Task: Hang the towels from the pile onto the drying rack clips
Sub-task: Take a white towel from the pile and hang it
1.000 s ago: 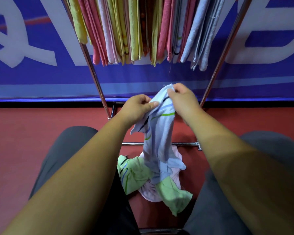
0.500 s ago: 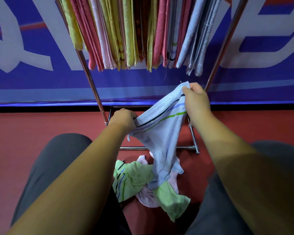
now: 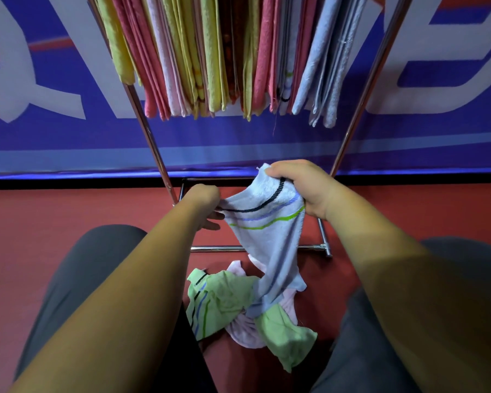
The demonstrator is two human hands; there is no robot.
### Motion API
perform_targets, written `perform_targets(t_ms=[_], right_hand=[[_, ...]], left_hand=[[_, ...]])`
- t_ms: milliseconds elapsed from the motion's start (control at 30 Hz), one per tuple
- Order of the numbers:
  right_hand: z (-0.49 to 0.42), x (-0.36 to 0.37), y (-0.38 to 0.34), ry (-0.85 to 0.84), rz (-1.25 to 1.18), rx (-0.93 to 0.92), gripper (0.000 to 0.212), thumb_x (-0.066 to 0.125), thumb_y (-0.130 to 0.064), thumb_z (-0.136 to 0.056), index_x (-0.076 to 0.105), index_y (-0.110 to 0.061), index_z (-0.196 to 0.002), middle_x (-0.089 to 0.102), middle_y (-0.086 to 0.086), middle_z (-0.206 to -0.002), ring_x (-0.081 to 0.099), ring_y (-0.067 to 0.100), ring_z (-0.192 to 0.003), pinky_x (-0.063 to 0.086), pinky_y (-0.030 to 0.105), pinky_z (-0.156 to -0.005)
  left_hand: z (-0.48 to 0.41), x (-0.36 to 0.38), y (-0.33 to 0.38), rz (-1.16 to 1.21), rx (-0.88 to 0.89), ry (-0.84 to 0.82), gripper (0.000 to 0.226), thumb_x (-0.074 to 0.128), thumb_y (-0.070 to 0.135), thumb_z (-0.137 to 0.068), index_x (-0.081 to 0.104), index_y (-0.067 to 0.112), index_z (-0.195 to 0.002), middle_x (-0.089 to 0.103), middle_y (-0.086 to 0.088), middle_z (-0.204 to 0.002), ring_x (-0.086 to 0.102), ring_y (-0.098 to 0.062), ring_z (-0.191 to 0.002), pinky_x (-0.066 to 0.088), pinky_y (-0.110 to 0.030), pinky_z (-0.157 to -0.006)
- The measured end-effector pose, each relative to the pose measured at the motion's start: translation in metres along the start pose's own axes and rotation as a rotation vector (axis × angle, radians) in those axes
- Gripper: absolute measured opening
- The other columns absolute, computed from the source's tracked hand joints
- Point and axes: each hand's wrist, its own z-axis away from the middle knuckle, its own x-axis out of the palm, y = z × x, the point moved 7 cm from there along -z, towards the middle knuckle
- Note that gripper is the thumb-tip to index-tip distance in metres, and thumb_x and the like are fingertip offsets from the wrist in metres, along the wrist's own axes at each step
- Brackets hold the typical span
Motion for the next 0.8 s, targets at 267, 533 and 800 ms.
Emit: perform_targets(t_ms=[267, 533, 800], right_hand=[[0.012, 0.034, 0.01, -0.294, 0.033, 0.096, 0.019, 0.058, -0.003, -0.102, 0.07, -0.008, -0.088, 0.077, 0.009, -0.086, 0.074, 0.017, -0.079, 0.058, 0.028, -0.076], [-0.012, 0.0, 0.02, 0.095, 0.096, 0.076, 0.007, 0.062, -0.021, -0.106, 0.067, -0.02, -0.102, 0.07, 0.008, -0.094, 0.066, 0.022, -0.082, 0.052, 0.027, -0.063], [-0.015, 0.01, 0.02, 0.031, 0.01, 0.063, 0.01, 0.061, -0.021, -0.106, 0.071, -0.018, -0.103, 0.078, 0.011, -0.104, 0.074, 0.023, -0.093, 0.058, 0.038, -0.084]], left_hand=[[0.006, 0.006, 0.016, 0.106, 0.243, -0.039, 0.029, 0.061, -0.02, -0.088, 0.077, 0.004, -0.093, 0.076, -0.006, -0.073, 0.07, -0.022, -0.066, 0.055, -0.025, -0.061], [0.024, 0.024, 0.036, 0.346, 0.279, -0.334, 0.046, 0.046, -0.015, -0.095, 0.077, 0.008, -0.121, 0.076, -0.023, -0.117, 0.075, -0.033, -0.107, 0.06, -0.039, -0.097], [0.033, 0.034, 0.045, 0.477, 0.287, -0.45, 0.052, 0.043, -0.009, -0.094, 0.067, 0.007, -0.138, 0.074, -0.02, -0.127, 0.073, -0.032, -0.114, 0.06, -0.037, -0.09]])
